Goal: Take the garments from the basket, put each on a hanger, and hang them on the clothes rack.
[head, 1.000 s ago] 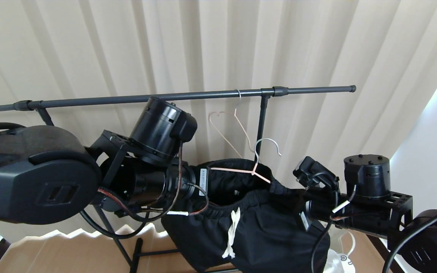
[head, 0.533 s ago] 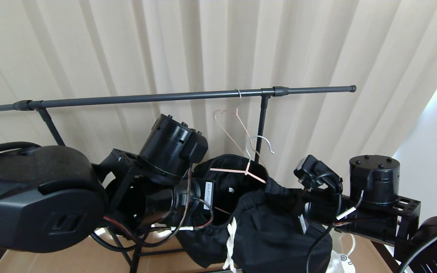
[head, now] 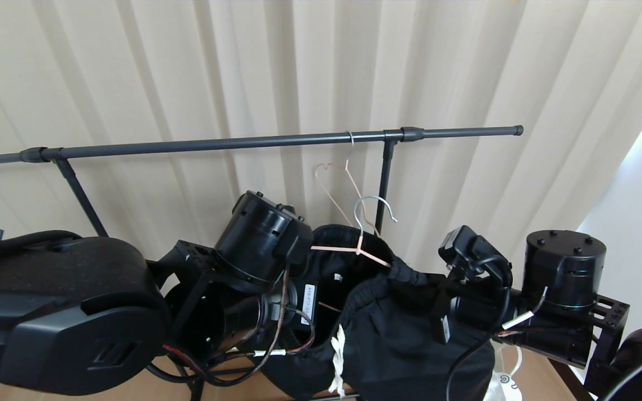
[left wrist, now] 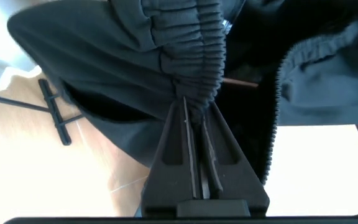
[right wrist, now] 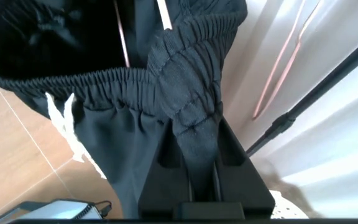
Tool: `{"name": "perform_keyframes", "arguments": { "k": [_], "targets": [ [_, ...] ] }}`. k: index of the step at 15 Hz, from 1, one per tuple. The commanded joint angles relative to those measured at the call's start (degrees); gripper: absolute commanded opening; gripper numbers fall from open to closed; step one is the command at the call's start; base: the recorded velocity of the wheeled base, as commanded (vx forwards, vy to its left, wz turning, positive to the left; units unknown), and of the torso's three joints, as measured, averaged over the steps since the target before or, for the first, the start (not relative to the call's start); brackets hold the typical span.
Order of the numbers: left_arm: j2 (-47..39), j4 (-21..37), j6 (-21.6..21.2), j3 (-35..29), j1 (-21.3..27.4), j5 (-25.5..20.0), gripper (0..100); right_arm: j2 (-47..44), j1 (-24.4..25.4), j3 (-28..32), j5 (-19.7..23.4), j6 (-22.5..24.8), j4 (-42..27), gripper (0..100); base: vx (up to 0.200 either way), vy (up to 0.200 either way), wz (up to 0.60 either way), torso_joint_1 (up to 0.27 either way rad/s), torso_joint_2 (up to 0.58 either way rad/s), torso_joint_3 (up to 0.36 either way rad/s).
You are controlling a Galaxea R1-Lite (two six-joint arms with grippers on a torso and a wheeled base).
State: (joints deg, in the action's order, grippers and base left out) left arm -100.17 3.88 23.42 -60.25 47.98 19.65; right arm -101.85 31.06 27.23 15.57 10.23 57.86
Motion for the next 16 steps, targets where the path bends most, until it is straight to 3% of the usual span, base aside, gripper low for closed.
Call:
{"name": "perform_keyframes", "arguments": {
  "k": [1, 5, 15, 16],
  "targets": [
    [-0.90, -0.01, 0.05, -0.13, -0.08, 0.21, 0, -0.01, 0.75, -0.78, 0.17, -0.91, 1.91, 0, 0.000, 0.000, 0.00, 0.000, 0.00, 0.000],
    [-2.84, -3.61, 0.14, -0.31, -0.35, 2.76, 0, 0.08, 1.55, -1.31, 1.22, -2.14, 4.63, 0, 0.000, 0.000, 0.00, 0.000, 0.00, 0.000],
    [-4.42, -8.18, 0.05, -0.49, -0.52, 3.02, 0, 2.98, 3.48, -2.45, 1.92, -2.41, 4.72, 0, 0.000, 0.000, 0.00, 0.000, 0.00, 0.000],
    [-4.51, -8.62, 0.05, -0.49, -0.52, 3.02, 100, 3.41, 3.48, -2.54, 2.01, -2.49, 4.72, 0, 0.000, 0.000, 0.00, 0.000, 0.00, 0.000]
  ]
}}
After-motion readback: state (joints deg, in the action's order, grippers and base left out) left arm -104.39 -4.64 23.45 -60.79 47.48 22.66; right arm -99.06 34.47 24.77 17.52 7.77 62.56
